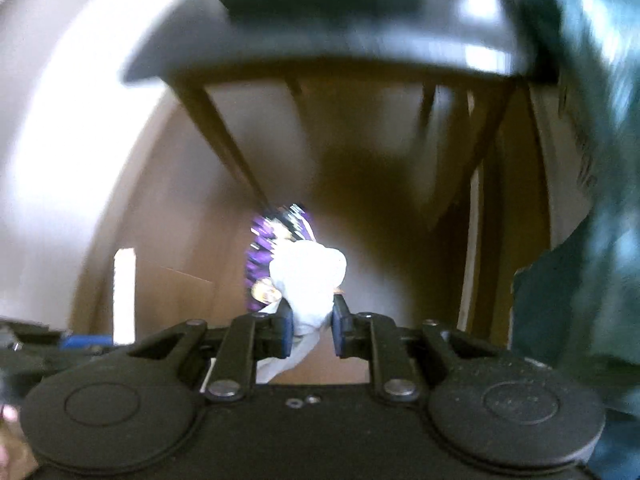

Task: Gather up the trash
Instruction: 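Lift the paper strip with left tool while right tool carries tissue to wastebasket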

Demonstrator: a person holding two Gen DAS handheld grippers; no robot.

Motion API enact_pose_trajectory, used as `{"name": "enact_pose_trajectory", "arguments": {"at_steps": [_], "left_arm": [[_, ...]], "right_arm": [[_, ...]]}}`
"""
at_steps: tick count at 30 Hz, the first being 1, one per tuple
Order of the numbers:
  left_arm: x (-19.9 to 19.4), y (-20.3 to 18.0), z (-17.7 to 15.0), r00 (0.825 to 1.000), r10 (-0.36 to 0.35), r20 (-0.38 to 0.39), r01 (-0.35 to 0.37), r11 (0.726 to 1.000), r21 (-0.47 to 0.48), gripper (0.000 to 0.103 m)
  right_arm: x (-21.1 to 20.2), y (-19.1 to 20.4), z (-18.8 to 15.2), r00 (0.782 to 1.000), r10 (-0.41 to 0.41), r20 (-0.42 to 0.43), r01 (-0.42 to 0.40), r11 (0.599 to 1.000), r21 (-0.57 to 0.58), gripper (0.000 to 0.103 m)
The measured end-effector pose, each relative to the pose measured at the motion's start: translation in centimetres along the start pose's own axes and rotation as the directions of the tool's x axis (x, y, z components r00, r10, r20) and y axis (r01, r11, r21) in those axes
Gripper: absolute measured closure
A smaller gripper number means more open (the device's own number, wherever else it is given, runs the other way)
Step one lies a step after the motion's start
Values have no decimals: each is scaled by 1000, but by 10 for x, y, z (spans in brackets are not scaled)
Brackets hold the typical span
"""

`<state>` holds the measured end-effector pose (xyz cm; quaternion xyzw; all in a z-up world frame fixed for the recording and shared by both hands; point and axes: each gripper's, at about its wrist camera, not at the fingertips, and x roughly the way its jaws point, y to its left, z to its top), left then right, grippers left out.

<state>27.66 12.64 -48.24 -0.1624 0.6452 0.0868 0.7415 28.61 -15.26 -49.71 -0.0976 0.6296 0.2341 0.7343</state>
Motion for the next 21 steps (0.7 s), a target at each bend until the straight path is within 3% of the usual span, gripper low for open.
{"name": "enact_pose_trajectory", "arguments": {"at_steps": [9, 15, 21], "left_arm": [[-172, -1, 46, 988, -48, 150, 34, 995, 94, 82], [-270, -4, 75, 957, -92, 275, 60, 990, 125, 82], [-347, -21, 111, 915, -132, 382, 65, 981, 184, 82]], "right_arm": [[-165, 56, 52, 992, 34, 121, -31, 999, -28, 85], [-256, 78, 89, 971, 40, 235, -33, 999, -32, 85], [-325, 88, 128, 943, 5, 333, 13, 999, -52, 85]]}}
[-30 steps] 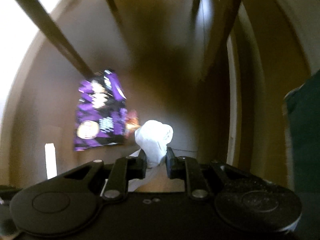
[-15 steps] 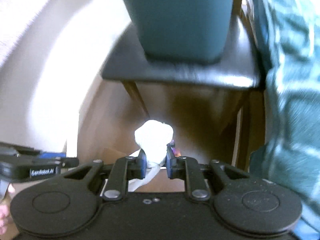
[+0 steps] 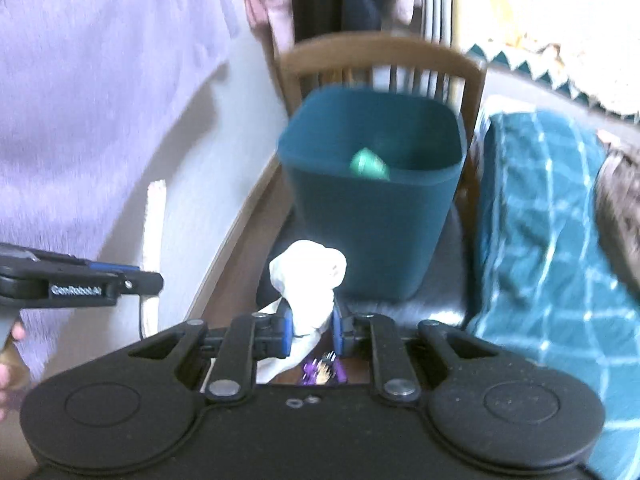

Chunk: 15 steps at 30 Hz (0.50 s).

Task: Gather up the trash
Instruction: 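Lift the paper strip with left tool while right tool carries tissue to wastebasket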

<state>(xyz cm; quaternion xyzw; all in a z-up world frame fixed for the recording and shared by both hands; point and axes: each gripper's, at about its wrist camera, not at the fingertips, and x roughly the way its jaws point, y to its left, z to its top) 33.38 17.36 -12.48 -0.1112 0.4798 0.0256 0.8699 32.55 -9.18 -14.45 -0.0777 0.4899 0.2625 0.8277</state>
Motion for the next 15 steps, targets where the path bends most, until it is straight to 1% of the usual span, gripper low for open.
{"name": "enact_pose_trajectory", "arguments": {"at_steps": [2, 4, 8, 9, 13, 15], "left_arm": [[-10, -9, 18, 1000, -8, 23, 7, 1000, 18, 82], [-11, -16, 34, 999, -10, 43, 9, 999, 38, 82], [-15, -38, 68, 997, 8, 81, -14, 997, 73, 81], [-10, -44, 77, 997, 16, 80, -22, 997, 73, 81], [31, -67, 112, 998, 27, 48, -29, 998, 51, 81], [40, -72, 126, 998, 50, 39, -52, 997, 50, 81]], "right_arm": [[-13, -4, 21, 999, -12, 37, 13, 1000, -11, 85], [-20, -10, 38, 997, -16, 72, 17, 1000, -11, 85], [-19, -30, 69, 992, -4, 127, 7, 1000, -25, 85], [-16, -36, 77, 991, 1, 137, 3, 999, -32, 85], [10, -64, 108, 989, 22, 144, -13, 998, -63, 85], [25, -80, 125, 990, 26, 140, -14, 996, -86, 85]]}}
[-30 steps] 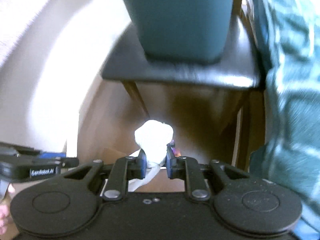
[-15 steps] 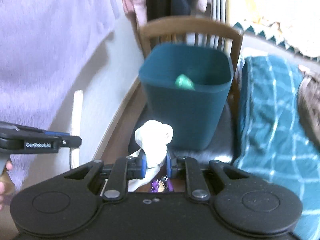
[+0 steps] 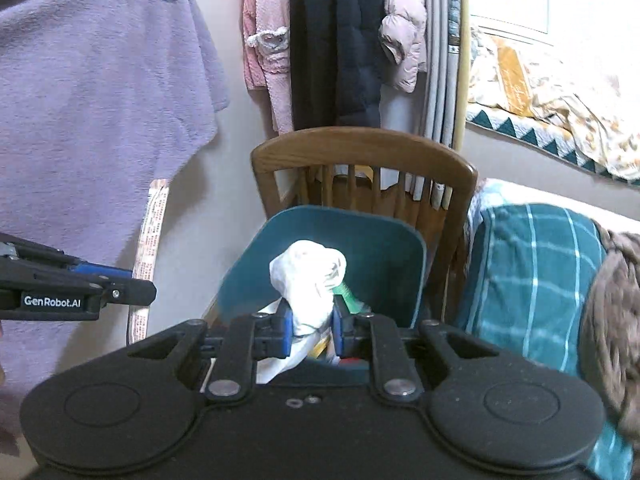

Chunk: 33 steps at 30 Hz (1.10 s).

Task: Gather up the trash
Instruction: 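Lift the paper strip with left tool while right tool carries tissue to wastebasket, then open both tools inside the teal wastebasket to drop strip and tissue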

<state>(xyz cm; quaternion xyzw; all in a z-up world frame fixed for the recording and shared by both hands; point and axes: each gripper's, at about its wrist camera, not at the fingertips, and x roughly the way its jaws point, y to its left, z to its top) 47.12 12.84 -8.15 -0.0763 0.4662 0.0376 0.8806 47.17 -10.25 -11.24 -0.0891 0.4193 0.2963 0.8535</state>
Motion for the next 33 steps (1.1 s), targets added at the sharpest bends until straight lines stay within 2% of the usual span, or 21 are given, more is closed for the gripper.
{"name": "enact_pose_trajectory", "arguments": {"at_steps": [7, 13, 18, 23, 30, 33], "left_arm": [[58, -32, 50, 996, 77, -37, -76, 997, 4, 81], [122, -42, 65, 984, 97, -148, -98, 995, 0, 81], [170, -46, 55, 956, 128, -264, -123, 992, 34, 81], [204, -42, 43, 924, 128, -361, -126, 992, 29, 81], [231, -42, 33, 885, 154, -439, -148, 988, 48, 81], [239, -41, 29, 872, 143, -469, -143, 989, 36, 81]], "right_arm": [[70, -39, 36, 999, 12, -50, -19, 991, -130, 85], [123, -44, 34, 994, 13, -111, -39, 970, -238, 85], [151, -33, 16, 980, 46, -194, -108, 941, -320, 86], [168, -30, 3, 956, 85, -279, -177, 930, -323, 85], [183, -32, -5, 929, 107, -354, -225, 923, -312, 79], [184, -34, -3, 925, 113, -362, -234, 922, -310, 76]]}}
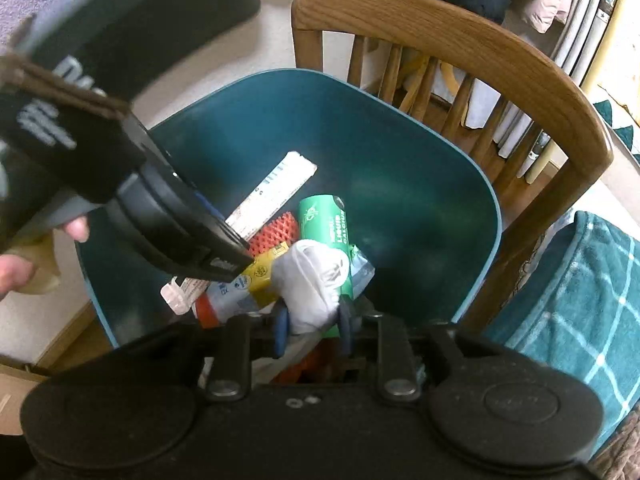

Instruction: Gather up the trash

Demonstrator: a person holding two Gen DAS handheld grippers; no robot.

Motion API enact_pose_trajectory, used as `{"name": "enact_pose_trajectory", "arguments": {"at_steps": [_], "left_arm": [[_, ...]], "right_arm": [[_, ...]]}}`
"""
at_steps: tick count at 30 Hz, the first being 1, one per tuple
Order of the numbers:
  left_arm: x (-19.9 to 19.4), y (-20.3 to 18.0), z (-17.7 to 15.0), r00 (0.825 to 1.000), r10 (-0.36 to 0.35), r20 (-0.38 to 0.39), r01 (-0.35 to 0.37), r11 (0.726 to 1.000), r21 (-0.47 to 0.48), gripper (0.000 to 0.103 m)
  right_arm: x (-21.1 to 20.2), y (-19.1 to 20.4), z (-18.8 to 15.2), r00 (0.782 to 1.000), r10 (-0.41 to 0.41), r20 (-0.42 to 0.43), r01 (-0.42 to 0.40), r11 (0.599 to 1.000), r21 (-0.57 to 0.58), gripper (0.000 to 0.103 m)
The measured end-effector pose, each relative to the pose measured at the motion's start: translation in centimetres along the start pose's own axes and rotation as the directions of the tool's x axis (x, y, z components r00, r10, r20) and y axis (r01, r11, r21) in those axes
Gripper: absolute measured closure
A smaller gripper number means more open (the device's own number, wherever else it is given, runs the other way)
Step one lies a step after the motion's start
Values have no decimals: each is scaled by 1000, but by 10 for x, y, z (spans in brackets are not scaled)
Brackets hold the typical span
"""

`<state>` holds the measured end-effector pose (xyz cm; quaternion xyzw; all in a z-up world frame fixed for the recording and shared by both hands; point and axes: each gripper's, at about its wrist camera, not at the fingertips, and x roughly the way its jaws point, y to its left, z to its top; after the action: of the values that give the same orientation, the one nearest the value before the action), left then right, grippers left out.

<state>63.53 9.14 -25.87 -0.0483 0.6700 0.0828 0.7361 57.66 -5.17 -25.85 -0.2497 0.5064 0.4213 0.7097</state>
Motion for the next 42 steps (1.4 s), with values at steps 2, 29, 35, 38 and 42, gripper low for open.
{"name": "enact_pose_trajectory", "arguments": {"at_steps": [2, 29, 35, 38, 42], "left_arm": [[5, 0, 0, 1000, -3, -13, 3, 1000, -3, 81], [-67, 17, -47, 986, -67, 156, 70, 997, -15, 42], [-106, 29, -78, 968, -81, 236, 75, 997, 34, 42], [-123, 36, -94, 958, -91, 271, 78, 995, 55, 42], [-146, 49, -120, 940, -113, 323, 90, 992, 85, 41]], "right_arm": [[-1, -2, -2, 1000, 13, -2, -13, 1000, 9, 75], [-55, 3, -11, 993, -15, 113, 0, 991, 134, 34], [-89, 20, -20, 983, -59, 173, 21, 977, 211, 29], [-107, 30, -27, 975, -87, 206, 31, 965, 261, 25], [-128, 49, -37, 962, -129, 242, 47, 946, 320, 23]]}}
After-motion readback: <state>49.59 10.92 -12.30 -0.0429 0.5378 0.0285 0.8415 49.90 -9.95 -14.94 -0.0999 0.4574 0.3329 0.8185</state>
